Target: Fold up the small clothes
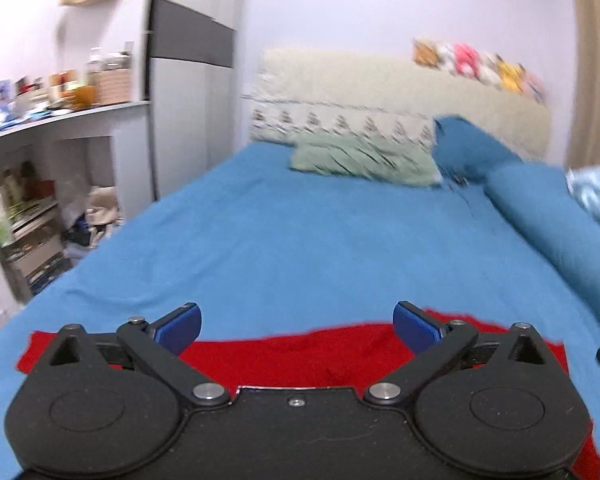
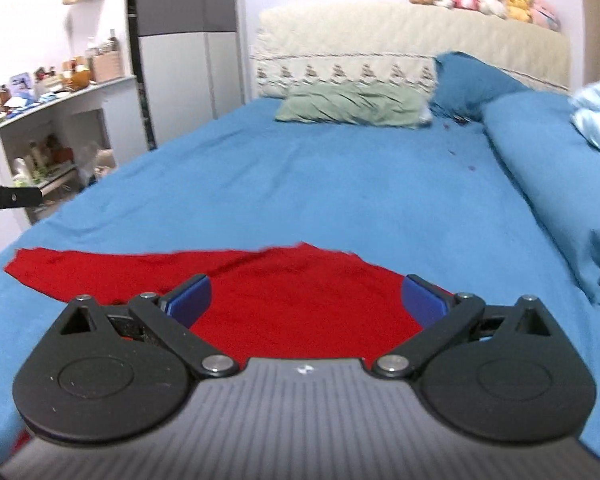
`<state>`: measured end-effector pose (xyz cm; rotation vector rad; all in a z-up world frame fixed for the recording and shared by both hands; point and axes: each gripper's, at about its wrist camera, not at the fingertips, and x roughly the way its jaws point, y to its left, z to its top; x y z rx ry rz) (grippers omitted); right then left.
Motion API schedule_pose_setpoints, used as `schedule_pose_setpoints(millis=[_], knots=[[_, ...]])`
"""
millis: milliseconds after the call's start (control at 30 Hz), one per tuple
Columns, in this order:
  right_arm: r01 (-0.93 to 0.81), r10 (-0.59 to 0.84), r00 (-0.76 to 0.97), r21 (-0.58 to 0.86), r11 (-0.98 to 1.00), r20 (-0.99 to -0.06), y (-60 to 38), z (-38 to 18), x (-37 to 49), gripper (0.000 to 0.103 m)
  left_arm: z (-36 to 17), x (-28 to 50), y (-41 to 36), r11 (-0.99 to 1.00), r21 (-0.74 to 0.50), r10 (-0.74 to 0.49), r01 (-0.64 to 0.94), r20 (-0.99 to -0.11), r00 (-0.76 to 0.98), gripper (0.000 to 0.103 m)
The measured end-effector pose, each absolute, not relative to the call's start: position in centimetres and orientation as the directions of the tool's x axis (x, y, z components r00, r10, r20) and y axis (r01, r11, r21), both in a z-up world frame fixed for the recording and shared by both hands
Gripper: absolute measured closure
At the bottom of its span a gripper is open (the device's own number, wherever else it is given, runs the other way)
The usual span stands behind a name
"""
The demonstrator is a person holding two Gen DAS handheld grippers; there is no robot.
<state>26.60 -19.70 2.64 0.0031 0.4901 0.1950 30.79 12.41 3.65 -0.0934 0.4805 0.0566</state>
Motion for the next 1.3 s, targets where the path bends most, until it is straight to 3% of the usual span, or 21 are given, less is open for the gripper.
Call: schedule_pose_setpoints(millis=[200,400,567,700,867,933,1000,1133,1300], knots=[[-0.261,0.268,0.822,0.085,0.962,-0.503,-12.8,2.1,29.2,0.0,3.1,30.7,21.6,0.957,-0.163,0.133,-0.241,-0.49,0.862,0.0],[-0.322,0.326,0.765,0.108,0.941,-0.556,-6.5,-1.4,31.8,0.0,-3.1,30.6,33.0,0.857,-0.309,0.174,-0.413,-0.581,0.795,0.0],[-0.354,0.338,0.732,0.094,0.931,-0.591,-3.2,-4.9,33.1,0.0,-9.2,31.1,38.1,0.801,-0.336,0.194,-0.496,-0.637,0.746,0.003],[-0.361,0.348,0.717,0.105,0.927,-0.604,-2.3,-7.1,34.2,0.0,-13.0,32.9,40.1,0.773,-0.359,0.166,-0.523,-0.681,0.713,0.022],[-0.359,0.345,0.712,0.105,0.927,-0.612,-2.4,-8.6,35.1,0.0,-14.4,35.4,40.8,0.771,-0.347,0.217,-0.534,-0.646,0.732,0.032],[-0.353,0.343,0.714,0.109,0.929,-0.611,-2.5,-8.9,35.4,0.0,-14.5,36.4,40.8,0.766,-0.328,0.249,-0.553,-0.642,0.725,0.052],[-0.348,0.34,0.718,0.11,0.931,-0.608,-2.8,-9.1,35.5,0.0,-14.6,37.1,41.1,0.754,-0.312,0.275,-0.577,-0.648,0.71,0.098],[-0.334,0.332,0.726,0.114,0.936,-0.602,-3.4,-9.1,35.4,0.0,-13.7,37.6,40.8,0.756,-0.315,0.282,-0.574,-0.635,0.719,0.099],[-0.286,0.317,0.756,0.146,0.947,-0.573,-5.2,-8.0,34.6,0.0,-8.3,38.0,36.4,0.826,-0.292,0.275,-0.482,-0.539,0.797,0.099]])
